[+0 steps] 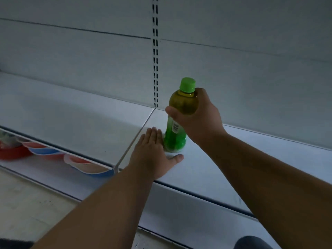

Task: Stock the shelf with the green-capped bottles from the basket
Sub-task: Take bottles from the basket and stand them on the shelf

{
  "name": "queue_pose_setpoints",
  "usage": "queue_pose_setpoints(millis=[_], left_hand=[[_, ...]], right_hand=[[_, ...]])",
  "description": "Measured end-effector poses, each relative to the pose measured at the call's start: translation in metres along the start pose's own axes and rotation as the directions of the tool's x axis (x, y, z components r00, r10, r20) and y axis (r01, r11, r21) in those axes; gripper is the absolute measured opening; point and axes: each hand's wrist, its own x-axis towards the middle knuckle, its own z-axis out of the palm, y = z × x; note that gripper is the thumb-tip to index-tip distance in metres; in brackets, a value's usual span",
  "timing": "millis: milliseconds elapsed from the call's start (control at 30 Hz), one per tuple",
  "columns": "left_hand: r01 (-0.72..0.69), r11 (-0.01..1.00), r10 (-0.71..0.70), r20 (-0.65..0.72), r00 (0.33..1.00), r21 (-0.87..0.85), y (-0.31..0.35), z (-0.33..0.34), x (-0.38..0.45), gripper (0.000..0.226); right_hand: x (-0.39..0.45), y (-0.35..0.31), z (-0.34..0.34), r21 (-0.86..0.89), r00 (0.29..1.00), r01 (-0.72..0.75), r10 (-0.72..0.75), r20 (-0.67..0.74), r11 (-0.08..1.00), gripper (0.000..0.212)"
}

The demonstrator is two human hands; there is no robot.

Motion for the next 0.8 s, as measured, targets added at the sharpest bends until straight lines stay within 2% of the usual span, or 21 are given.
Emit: queue_pose_setpoints(millis=[167, 300, 600, 800], left_hand=[[-0.017, 0.999, 0.017, -0.007, 1.0, 0.049, -0.002, 0.006, -0.001, 0.115], [0.003, 0.999, -0.002, -0.027, 1.0, 0.036, -0.002, 0.01, 0.001, 0.117], [0.028, 0.999, -0.027, -0.039, 0.999, 0.031, -0.001, 0.011, 0.002, 0.118], [0.028, 0.999, -0.027, -0.029, 0.999, 0.019, -0.001, 0.01, 0.001, 0.117]], right_hand=[[-0.003, 0.003, 0.007, -0.13, 0.995, 0.07, -0.059, 0.081, 0.989, 0.081], [0.01, 0.008, 0.013, -0.145, 0.997, 0.079, -0.075, 0.029, 0.986, 0.075], [0.096, 0.011, 0.044, -0.12, 0.997, 0.073, -0.074, -0.001, 0.99, 0.068], [0.12, 0.011, 0.058, -0.19, 0.994, 0.073, -0.087, -0.065, 0.979, 0.073]])
